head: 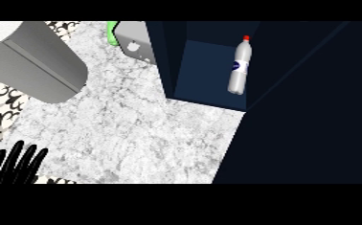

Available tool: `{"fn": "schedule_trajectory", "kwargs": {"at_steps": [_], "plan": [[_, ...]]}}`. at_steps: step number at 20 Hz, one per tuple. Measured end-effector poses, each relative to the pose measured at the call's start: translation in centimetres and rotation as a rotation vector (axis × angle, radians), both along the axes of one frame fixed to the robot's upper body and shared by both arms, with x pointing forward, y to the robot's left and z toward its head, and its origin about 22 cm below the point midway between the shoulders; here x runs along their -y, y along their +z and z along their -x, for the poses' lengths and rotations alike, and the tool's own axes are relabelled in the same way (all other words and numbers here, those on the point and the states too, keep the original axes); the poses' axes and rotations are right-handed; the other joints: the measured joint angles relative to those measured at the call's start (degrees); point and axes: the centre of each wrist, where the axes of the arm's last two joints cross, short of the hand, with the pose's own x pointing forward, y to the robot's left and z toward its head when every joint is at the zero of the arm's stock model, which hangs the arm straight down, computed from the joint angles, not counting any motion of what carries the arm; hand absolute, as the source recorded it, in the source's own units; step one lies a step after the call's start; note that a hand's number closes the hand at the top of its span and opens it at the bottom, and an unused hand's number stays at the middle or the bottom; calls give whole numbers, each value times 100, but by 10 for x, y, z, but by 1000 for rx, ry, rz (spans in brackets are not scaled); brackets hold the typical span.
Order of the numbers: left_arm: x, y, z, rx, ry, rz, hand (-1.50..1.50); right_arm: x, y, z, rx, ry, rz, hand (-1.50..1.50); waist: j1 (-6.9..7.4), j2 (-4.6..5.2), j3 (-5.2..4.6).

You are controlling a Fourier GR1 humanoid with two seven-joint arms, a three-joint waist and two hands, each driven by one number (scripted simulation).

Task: Pick up the bottled water, place it into the cabinet and close the cabinet

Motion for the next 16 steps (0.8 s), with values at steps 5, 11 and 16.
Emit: {"fn": "schedule_trajectory", "kwargs": {"at_steps": [5,11,16], "plan": [[-9,7,-5,12,-6,-20,-150,-10,2,-7,-31,32,22,150,62,37,-9],[-16,14,-10,18,-16,-29,-150,-20,2,-18,-92,63,30,150,88,72,-10],[-20,18,-12,24,-12,-33,-150,-31,0,-30,-162,98,-7,150,113,100,-2]]}}
